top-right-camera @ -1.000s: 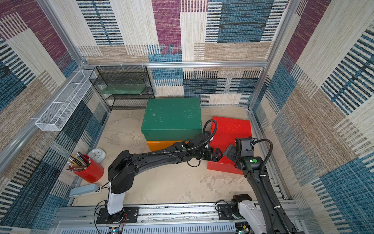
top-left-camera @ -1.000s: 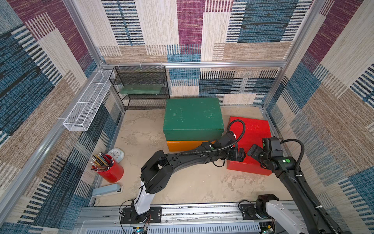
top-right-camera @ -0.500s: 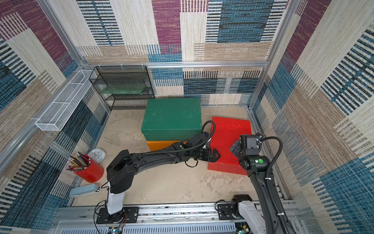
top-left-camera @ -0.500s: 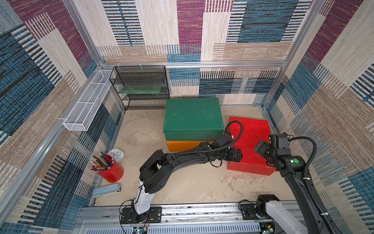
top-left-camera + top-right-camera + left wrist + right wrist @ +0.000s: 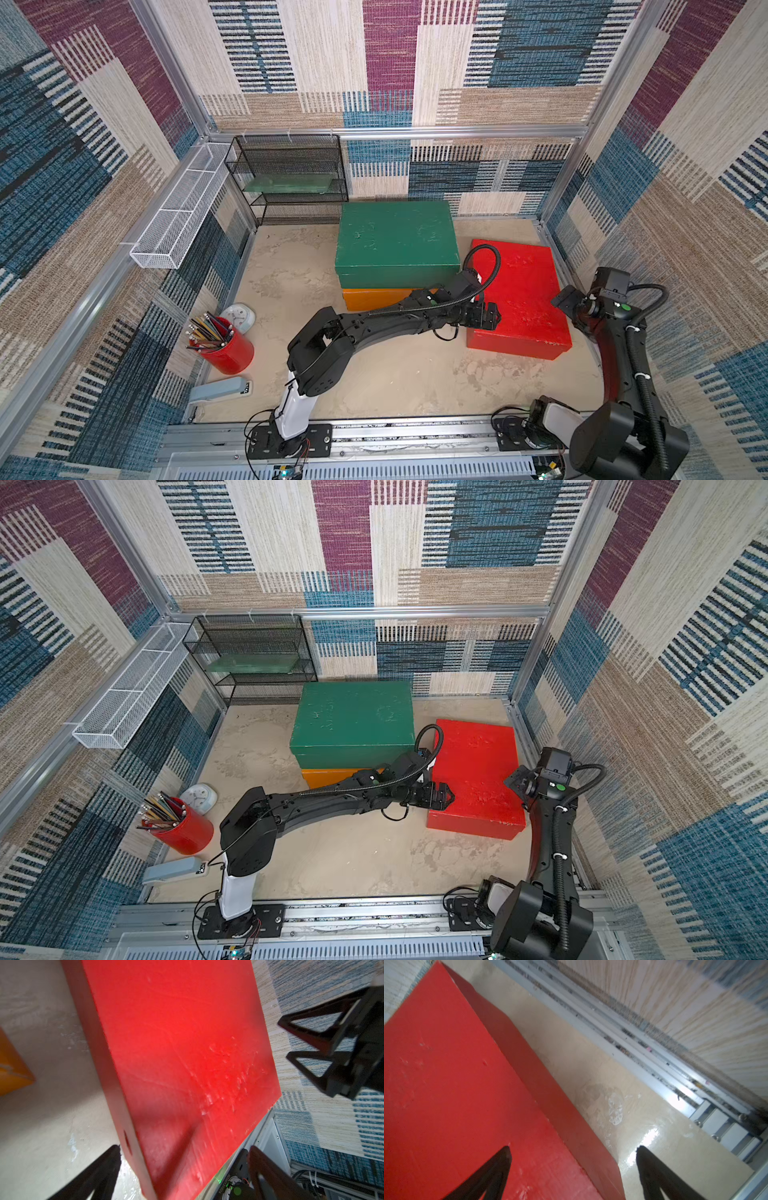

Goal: Stack the shoeboxes
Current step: Move the shoebox to the center of the board.

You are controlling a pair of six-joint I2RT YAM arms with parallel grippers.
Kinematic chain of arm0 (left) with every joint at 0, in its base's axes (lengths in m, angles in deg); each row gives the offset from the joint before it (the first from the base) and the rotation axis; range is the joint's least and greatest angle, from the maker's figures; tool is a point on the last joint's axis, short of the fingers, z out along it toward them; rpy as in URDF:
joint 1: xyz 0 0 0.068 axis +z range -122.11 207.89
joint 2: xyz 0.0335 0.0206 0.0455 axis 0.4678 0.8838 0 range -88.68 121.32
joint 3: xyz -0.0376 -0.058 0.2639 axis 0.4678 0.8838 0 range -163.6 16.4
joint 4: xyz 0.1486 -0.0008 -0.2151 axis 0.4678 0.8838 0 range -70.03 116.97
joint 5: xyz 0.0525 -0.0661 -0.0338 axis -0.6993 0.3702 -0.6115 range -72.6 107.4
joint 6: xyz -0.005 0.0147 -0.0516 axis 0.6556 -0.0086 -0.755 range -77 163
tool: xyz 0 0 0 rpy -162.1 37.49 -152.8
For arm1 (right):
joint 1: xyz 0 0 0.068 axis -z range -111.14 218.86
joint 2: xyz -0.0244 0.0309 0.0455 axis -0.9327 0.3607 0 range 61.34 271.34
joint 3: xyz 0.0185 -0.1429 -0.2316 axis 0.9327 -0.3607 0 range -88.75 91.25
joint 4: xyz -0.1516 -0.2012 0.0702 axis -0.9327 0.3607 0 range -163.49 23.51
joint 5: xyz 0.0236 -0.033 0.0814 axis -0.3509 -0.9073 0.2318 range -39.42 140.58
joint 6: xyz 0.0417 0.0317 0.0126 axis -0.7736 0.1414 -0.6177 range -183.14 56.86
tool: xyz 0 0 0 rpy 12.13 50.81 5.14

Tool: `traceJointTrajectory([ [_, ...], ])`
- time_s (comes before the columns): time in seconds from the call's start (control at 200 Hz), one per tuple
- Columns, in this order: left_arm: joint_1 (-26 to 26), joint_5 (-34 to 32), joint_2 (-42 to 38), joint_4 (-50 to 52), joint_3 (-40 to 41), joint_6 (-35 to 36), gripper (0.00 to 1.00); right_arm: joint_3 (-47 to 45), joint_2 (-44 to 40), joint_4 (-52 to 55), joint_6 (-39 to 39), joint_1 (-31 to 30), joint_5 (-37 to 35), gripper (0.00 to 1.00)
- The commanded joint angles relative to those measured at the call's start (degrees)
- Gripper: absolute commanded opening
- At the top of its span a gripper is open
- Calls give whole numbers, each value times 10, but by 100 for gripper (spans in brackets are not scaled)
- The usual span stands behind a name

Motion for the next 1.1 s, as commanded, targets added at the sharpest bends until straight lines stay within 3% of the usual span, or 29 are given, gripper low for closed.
traceJointTrajectory([
  [0.0, 1, 12, 15, 12, -24, 5, 96, -35, -35, -34, 3, -14, 40, 95],
  [0.265, 1, 20, 40, 35, -72, 19, 95, -51, -66, -17, -44, -80, 10, 95],
  [0.526, 1, 30, 78, 69, -125, 36, 94, -61, -144, 37, -100, -215, -45, 95],
  [0.731, 7, 35, 93, 88, -144, 48, 94, -35, -192, 118, -101, -255, -67, 95],
  [0.896, 14, 31, 86, 93, -134, 47, 94, 33, -202, 107, -65, -235, -138, 95],
  [1.027, 15, 24, 66, 91, -112, 45, 94, 94, -89, 68, 0, -135, -65, 95],
  [1.097, 14, 18, 44, 80, -92, 40, 94, 118, -34, 38, 18, -80, -60, 95],
])
